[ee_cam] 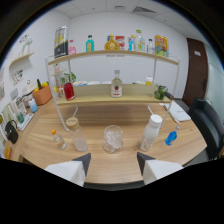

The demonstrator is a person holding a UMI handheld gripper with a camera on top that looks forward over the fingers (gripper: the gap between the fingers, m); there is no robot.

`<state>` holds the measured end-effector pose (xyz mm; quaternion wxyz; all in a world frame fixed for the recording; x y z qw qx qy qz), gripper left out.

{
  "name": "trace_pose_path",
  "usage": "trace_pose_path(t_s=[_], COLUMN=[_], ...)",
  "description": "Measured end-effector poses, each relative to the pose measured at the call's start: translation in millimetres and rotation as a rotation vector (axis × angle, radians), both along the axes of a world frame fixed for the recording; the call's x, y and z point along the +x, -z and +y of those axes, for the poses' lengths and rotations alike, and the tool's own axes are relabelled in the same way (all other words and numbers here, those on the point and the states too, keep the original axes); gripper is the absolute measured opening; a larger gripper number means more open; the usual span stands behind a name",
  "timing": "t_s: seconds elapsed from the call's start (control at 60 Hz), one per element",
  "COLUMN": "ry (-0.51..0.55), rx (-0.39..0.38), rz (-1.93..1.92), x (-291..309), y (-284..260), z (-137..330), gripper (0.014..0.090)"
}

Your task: Make me a cup of Mount Fuji.

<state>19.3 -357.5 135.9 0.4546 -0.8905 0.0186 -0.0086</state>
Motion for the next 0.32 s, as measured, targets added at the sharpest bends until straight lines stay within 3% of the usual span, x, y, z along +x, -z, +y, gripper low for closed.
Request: trace_pose_path(t_s=[0.317], ry=[-0.001], rx=[0.016], rz=[-0.025], x=[-6.7], y=[-2.8], z=[6.7], gripper=[0.0861])
